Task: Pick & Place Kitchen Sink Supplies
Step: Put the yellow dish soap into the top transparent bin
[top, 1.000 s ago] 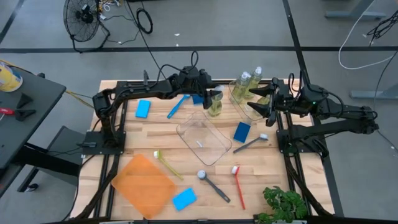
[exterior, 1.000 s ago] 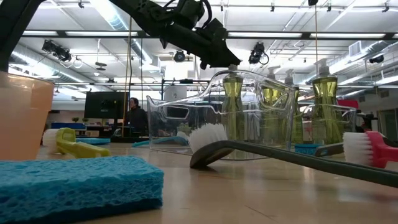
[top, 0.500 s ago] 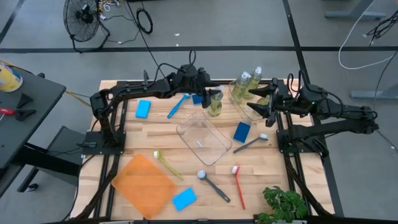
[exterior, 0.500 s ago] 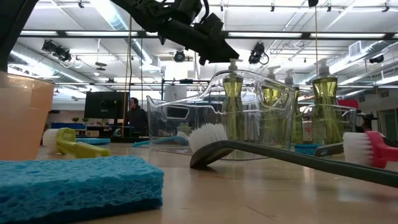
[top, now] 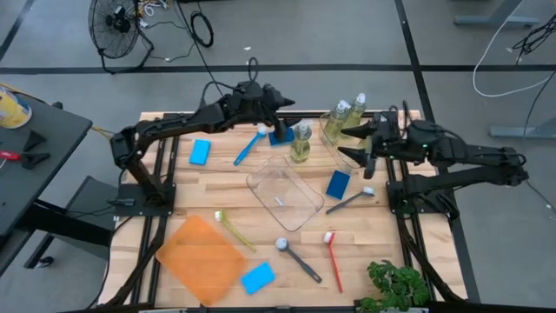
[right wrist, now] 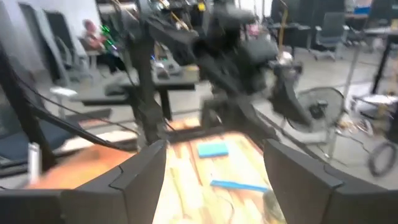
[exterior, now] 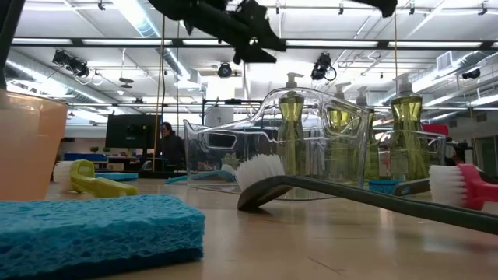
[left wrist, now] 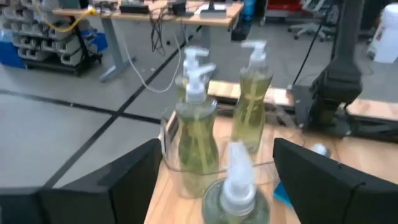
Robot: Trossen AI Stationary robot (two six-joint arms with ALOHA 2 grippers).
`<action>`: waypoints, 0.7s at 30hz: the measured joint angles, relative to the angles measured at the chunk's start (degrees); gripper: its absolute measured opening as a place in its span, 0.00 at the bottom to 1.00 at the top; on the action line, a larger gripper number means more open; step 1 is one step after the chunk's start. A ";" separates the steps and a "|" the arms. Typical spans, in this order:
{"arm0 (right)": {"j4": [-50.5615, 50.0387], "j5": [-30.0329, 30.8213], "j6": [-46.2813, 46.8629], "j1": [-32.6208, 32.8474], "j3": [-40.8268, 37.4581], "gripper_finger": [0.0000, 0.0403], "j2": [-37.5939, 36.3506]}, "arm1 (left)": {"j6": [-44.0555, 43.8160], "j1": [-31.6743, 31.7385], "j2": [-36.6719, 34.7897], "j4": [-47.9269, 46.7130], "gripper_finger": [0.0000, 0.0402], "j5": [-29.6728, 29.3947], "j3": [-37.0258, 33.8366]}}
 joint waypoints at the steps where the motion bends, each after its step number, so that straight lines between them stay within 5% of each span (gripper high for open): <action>1: -0.66 0.89 0.31 0.00 0.00 0.67 0.65 | 0.00 -0.01 -0.92 -0.79 0.80 0.05 0.00; 13: -2.14 12.29 3.00 -0.33 0.00 0.67 11.72 | 0.00 -2.25 -10.66 -1.18 0.79 2.71 0.00; 21: -1.40 12.26 7.94 -3.74 0.00 0.67 19.27 | 0.03 -4.73 -16.09 -1.31 0.79 3.33 0.00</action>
